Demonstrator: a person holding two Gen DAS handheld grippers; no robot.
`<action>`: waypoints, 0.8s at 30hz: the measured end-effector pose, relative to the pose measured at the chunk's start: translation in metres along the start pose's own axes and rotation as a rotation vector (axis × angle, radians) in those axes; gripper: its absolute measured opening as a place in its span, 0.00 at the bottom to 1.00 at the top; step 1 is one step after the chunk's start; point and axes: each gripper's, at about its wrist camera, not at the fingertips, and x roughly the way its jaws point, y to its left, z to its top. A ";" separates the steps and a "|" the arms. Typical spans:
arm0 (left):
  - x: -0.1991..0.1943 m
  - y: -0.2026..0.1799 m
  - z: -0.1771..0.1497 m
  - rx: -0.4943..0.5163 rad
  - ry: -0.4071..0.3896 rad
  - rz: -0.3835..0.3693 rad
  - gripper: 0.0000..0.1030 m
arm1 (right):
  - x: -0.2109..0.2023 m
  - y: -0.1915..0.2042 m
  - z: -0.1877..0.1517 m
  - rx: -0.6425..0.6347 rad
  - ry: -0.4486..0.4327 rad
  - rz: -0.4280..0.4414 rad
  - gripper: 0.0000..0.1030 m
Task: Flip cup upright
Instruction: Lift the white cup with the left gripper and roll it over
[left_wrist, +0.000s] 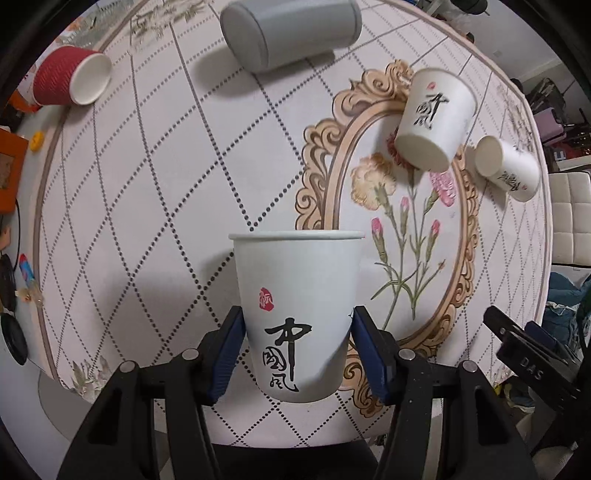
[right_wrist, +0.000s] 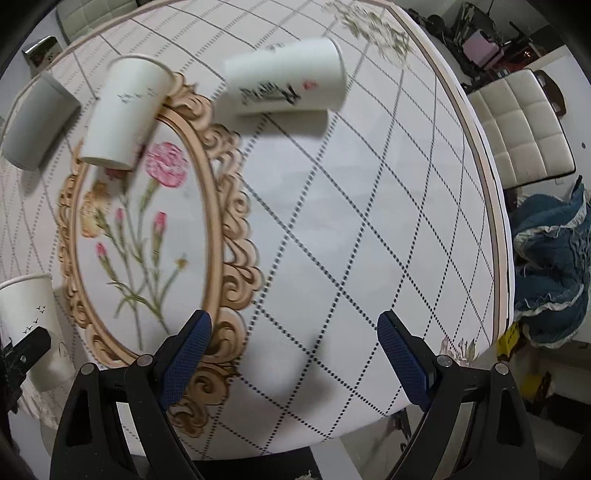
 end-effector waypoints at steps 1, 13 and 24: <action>0.003 -0.001 0.000 -0.001 0.004 0.001 0.54 | 0.002 -0.002 -0.001 0.001 0.003 0.000 0.90; 0.017 -0.005 0.004 -0.002 0.042 -0.001 0.57 | 0.003 -0.010 0.003 0.006 -0.004 0.014 0.90; 0.028 -0.003 0.008 0.011 0.039 0.035 0.96 | -0.004 -0.012 0.005 0.008 -0.018 0.022 0.90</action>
